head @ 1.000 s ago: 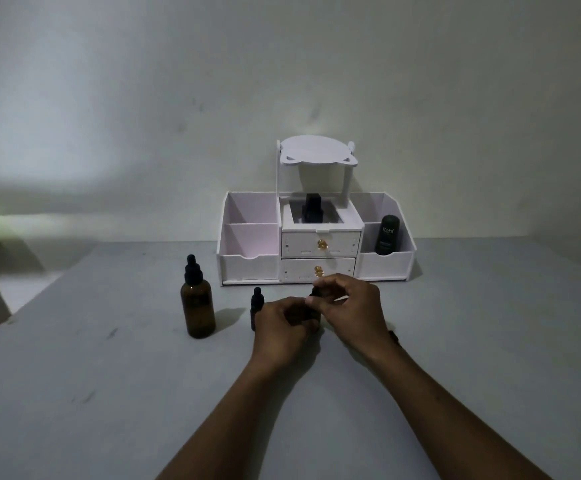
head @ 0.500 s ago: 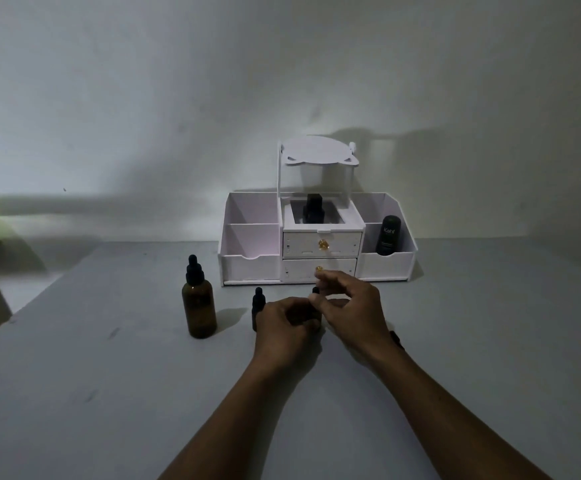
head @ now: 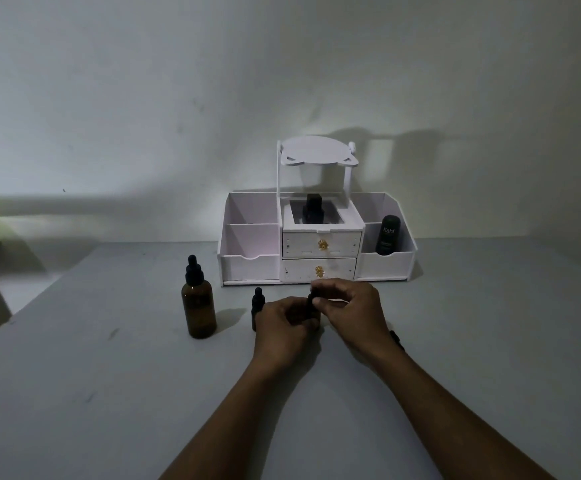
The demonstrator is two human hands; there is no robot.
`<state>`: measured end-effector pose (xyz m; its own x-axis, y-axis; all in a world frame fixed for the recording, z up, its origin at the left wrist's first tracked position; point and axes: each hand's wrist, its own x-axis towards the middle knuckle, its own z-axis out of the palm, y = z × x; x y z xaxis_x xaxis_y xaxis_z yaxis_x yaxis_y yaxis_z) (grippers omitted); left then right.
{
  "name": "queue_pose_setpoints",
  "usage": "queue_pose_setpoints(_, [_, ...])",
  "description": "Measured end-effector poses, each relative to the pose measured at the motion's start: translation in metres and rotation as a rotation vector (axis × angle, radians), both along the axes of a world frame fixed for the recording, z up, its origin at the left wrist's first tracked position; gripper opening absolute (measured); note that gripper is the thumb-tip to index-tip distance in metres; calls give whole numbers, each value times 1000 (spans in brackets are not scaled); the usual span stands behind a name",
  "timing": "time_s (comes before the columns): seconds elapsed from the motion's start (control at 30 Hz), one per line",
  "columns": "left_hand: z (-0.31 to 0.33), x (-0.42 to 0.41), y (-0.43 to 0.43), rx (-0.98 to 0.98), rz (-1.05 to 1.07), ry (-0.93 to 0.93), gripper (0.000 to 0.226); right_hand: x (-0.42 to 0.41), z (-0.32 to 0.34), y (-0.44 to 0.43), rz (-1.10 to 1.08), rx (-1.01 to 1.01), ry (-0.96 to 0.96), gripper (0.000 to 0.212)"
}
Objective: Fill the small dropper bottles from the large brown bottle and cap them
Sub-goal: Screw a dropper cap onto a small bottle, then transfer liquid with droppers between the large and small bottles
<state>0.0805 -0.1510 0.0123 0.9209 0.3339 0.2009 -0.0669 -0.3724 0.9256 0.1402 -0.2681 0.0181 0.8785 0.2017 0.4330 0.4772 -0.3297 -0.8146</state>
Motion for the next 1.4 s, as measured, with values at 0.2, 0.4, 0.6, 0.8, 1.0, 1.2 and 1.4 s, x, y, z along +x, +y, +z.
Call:
queue_pose_setpoints(0.2, [0,0,-2,12,33,5,30,-4,2,2,-59,4,-34,23])
queue_pose_setpoints(0.4, [-4,-2,-4,23,22,-1,32,-4,-2,1,-64,-13,-68,28])
queue_pose_setpoints(0.6, [-2,-6,10,29,-3,60,54,-9,7,-3,-67,68,-174,36])
queue_pose_setpoints(0.8, [30,-45,52,-10,196,-307,22,-25,42,5,-46,189,-347,22])
queue_pose_setpoints(1.0, [35,-55,127,-172,457,-460,19,-40,71,59,126,164,-266,19])
queue_pose_setpoints(1.2, [7,-48,163,-218,224,-194,50,-41,79,116,199,66,-103,33])
queue_pose_setpoints(1.4, [-1,-44,165,-135,134,-95,46,-38,71,152,228,-54,-16,37])
